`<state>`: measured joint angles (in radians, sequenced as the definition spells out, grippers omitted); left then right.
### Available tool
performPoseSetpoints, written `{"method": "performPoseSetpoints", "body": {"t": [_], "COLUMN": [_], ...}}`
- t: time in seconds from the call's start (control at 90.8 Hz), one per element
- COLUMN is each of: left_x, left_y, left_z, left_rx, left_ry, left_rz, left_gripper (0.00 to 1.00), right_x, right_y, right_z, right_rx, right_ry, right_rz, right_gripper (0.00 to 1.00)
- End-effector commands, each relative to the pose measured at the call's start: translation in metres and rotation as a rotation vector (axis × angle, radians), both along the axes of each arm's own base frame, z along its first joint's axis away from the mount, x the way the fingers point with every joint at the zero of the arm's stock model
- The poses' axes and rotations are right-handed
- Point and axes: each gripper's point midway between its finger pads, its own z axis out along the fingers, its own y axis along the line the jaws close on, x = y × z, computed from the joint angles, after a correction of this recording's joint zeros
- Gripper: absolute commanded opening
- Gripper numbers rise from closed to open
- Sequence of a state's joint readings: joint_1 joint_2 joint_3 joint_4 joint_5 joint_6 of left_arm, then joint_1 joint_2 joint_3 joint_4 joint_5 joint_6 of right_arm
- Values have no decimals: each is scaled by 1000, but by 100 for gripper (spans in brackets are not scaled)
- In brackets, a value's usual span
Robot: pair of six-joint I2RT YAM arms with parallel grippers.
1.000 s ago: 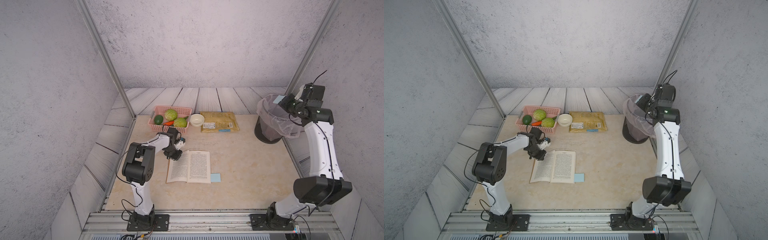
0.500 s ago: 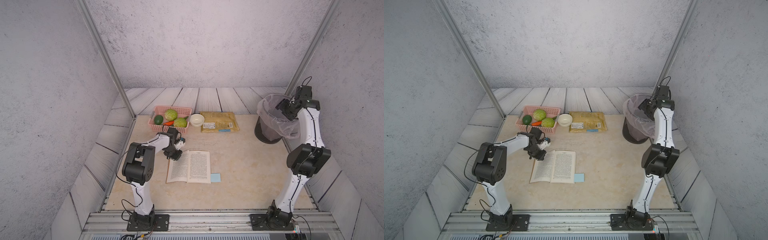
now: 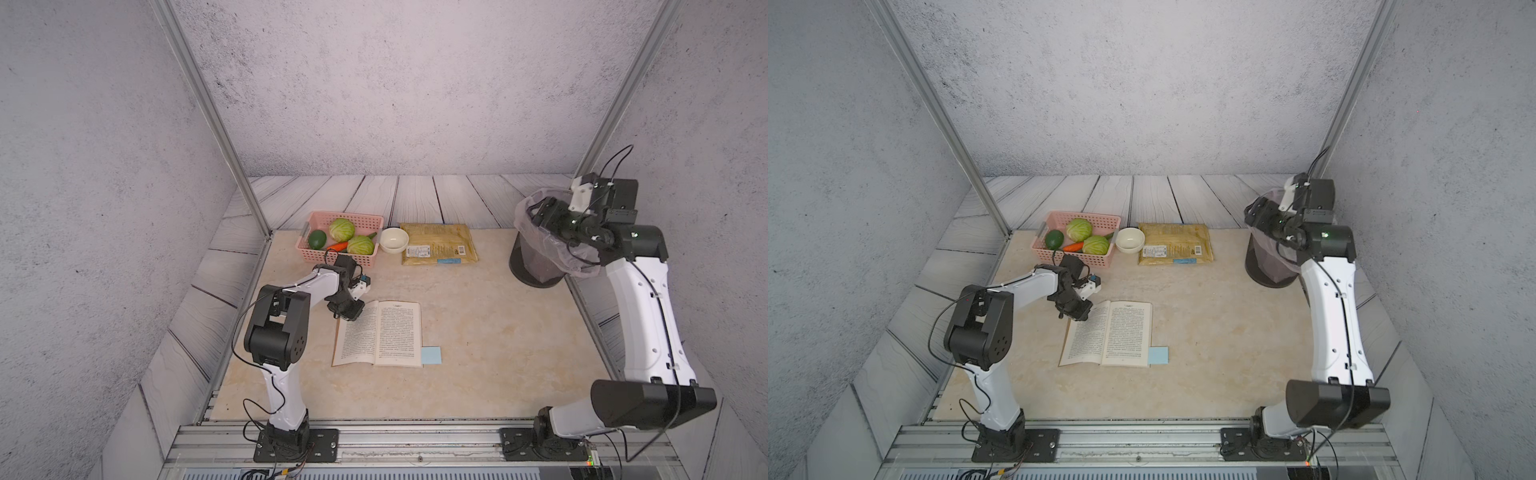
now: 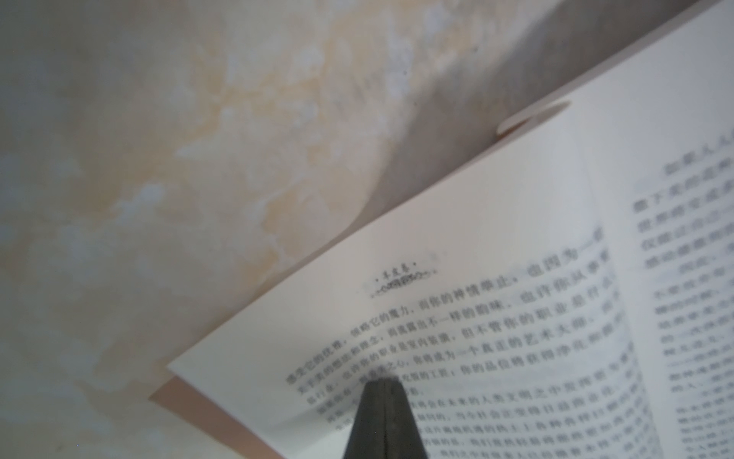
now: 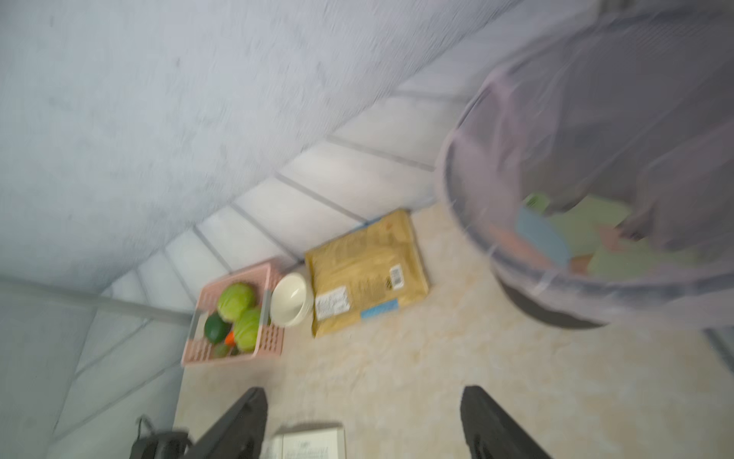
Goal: Peel off the used sticky note
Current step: Place the note in the trash bin, then turn the page of the book at the center of the board.
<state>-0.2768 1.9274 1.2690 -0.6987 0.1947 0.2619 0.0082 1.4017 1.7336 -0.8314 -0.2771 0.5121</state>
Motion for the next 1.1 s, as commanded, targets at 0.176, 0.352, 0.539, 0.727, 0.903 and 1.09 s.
{"method": "performPoseSetpoints", "body": {"t": [0.176, 0.352, 0.539, 0.727, 0.903, 1.09], "left_x": [-1, -1, -2, -1, -1, -2], "left_y": [8, 8, 9, 9, 9, 9], "left_z": [-13, -13, -13, -13, -13, -13], "left_rx": [34, 35, 36, 35, 35, 34], "left_ry": [24, 23, 26, 22, 22, 25], "left_rz": [14, 14, 16, 17, 17, 17], "left_gripper": [0, 0, 0, 0, 0, 0], "right_x": [-99, -158, -164, -155, -164, -171], "right_y": [148, 231, 272, 266, 268, 267], "right_z": [-178, -234, -258, -291, -312, -322], "right_rx": [89, 104, 220, 150, 109, 47], "right_ry": [335, 432, 454, 516, 564, 570], "right_rz": [428, 645, 669, 590, 575, 561], "right_gripper": [79, 79, 79, 78, 77, 76]}}
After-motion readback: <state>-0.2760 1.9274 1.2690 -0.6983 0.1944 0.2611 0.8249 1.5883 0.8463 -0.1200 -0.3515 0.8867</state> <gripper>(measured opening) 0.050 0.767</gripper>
